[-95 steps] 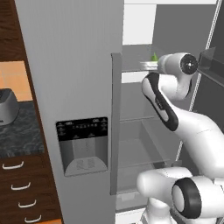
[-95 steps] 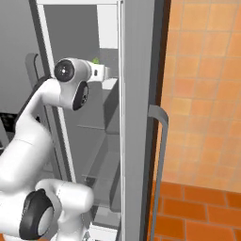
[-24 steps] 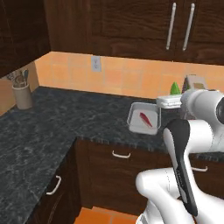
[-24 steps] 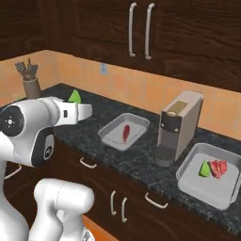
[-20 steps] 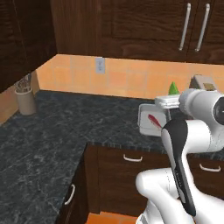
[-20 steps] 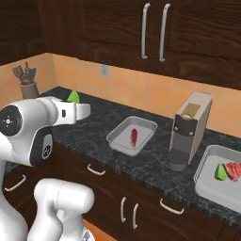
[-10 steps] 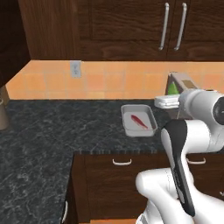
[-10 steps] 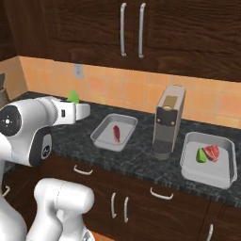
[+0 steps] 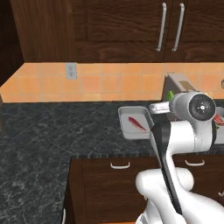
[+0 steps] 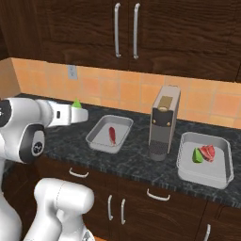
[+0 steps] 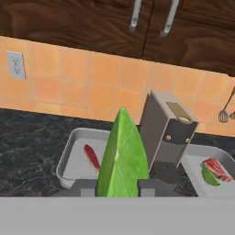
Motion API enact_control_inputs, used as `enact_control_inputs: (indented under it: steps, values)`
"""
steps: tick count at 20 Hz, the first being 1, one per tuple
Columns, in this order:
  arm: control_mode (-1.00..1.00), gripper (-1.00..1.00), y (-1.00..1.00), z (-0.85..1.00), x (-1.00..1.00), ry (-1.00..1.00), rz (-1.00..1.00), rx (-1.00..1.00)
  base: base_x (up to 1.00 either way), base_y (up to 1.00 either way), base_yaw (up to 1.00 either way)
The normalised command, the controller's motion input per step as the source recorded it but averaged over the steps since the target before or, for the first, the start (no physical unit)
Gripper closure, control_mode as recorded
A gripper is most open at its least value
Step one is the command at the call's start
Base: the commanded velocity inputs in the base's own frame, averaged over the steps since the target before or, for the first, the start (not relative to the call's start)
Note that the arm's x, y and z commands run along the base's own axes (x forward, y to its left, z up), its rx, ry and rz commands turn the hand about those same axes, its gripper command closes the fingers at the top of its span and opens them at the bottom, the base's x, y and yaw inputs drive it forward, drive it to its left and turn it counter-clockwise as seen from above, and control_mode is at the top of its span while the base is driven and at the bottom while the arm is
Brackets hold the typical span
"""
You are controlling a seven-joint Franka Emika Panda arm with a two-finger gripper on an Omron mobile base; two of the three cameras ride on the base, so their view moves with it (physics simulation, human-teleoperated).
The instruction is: Place one lemon wedge and one steak in each tupperware on the nearby counter, to pack two identical lunches.
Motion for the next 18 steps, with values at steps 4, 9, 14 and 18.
enact_control_inputs:
  steps: [4, 9, 14, 18]
  values:
    - [-1.0, 1.0, 0.01, -0.98, 0.24, 0.16, -0.1, -0.2, 0.0, 0.0, 0.0]
    - [-1.0, 1.0, 0.0, -1.0, 0.8, 0.14, -0.01, -0.09, 0.0, 0.0, 0.0]
    - [-1.0, 1.0, 0.0, -0.69, 1.0, 0.1, 0.0, 0.05, 0.0, 0.0, 0.0]
    - [-1.0, 1.0, 0.0, -0.32, 0.94, 0.08, 0.01, 0.17, 0.0, 0.0, 0.0]
